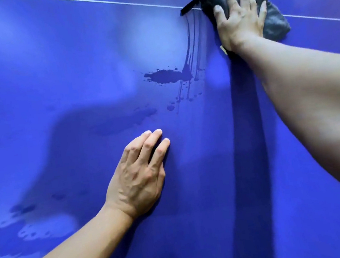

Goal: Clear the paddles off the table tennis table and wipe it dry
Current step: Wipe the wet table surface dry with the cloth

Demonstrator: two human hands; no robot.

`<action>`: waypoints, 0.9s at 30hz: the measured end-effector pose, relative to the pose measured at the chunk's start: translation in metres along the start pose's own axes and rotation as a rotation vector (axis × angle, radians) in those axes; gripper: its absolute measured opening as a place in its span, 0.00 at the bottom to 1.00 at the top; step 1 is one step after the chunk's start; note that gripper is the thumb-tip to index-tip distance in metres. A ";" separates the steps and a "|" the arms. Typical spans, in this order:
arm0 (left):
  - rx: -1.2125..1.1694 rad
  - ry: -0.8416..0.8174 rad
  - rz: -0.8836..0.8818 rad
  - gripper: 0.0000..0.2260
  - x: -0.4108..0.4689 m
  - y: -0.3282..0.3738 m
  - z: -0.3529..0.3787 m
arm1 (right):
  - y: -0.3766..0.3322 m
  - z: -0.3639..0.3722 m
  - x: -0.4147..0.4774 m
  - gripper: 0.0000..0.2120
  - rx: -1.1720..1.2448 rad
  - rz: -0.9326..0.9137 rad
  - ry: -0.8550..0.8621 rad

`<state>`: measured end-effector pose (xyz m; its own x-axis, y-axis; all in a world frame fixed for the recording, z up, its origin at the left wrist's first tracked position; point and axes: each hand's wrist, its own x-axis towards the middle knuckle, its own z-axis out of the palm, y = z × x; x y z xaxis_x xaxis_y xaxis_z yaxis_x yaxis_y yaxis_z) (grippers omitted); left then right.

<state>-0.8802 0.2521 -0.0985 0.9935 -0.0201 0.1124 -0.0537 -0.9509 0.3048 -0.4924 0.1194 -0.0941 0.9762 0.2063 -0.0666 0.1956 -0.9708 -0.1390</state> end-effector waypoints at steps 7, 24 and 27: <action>-0.002 0.014 0.007 0.19 0.000 0.003 0.002 | -0.018 0.003 -0.031 0.30 -0.032 -0.241 -0.038; -0.041 0.249 -0.049 0.11 -0.105 0.051 -0.029 | -0.041 0.030 -0.380 0.29 0.003 -0.518 -0.049; -0.049 0.241 -0.145 0.12 -0.149 0.067 -0.034 | -0.020 0.036 -0.467 0.29 0.013 -0.506 -0.039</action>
<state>-1.0349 0.2014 -0.0627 0.9389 0.1949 0.2838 0.0771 -0.9224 0.3784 -0.9552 0.0466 -0.0955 0.7553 0.6550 -0.0241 0.6418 -0.7465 -0.1757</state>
